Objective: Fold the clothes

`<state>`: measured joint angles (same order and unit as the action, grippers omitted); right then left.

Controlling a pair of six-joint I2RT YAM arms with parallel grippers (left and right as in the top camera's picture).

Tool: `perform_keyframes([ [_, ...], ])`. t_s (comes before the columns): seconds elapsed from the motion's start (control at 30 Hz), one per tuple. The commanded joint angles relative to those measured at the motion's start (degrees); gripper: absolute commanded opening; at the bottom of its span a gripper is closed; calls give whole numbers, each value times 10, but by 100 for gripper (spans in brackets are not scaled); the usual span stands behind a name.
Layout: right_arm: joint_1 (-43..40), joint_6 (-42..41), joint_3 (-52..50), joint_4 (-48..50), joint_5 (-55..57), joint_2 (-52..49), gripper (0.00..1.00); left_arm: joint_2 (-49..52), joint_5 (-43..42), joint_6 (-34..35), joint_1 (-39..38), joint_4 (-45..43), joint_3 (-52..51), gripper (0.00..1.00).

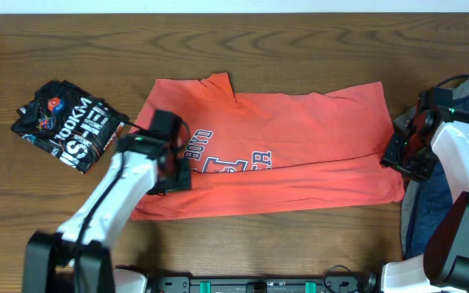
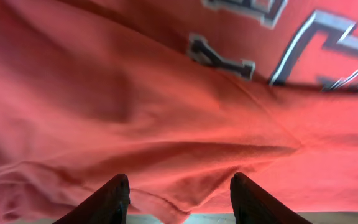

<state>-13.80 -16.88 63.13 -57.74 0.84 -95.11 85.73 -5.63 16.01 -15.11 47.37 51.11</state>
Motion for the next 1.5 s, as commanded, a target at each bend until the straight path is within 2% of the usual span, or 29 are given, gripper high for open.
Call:
perform_keyframes([
  [0.0,-4,9,-5,1,-3,7,48,40,2,-12,-33,1,-7,54],
  [0.33,-4,9,-5,1,-3,7,48,103,3,-12,-91,1,-7,52],
  [0.37,-4,9,-5,1,-3,7,48,104,3,-12,-91,1,-7,48],
  [0.5,-4,9,-5,1,-3,7,48,104,3,-12,-91,-3,-7,11],
  [0.57,-4,9,-5,1,-2,7,47,104,7,-12,-91,-3,-7,6],
  [0.9,-4,9,-5,1,-2,7,47,98,33,-12,-91,19,0,6],
  [0.93,-4,9,-5,1,-2,7,48,98,33,-12,-91,21,0,22],
  [0.97,-4,9,-5,1,-2,7,48,98,33,-12,-91,26,0,43],
  [1.0,-4,9,-5,2,-3,7,48,98,32,-11,-91,30,0,50],
  [1.27,-4,9,-5,2,-3,7,48,98,7,-11,-91,44,0,50],
  [1.37,-4,9,-5,1,-2,7,48,98,7,-11,-91,42,-3,42],
  [1.4,-4,9,-5,0,-2,7,47,98,7,-11,-91,42,-6,36],
  [1.47,-4,9,-5,0,-2,7,47,98,7,-11,-91,42,-9,35],
])
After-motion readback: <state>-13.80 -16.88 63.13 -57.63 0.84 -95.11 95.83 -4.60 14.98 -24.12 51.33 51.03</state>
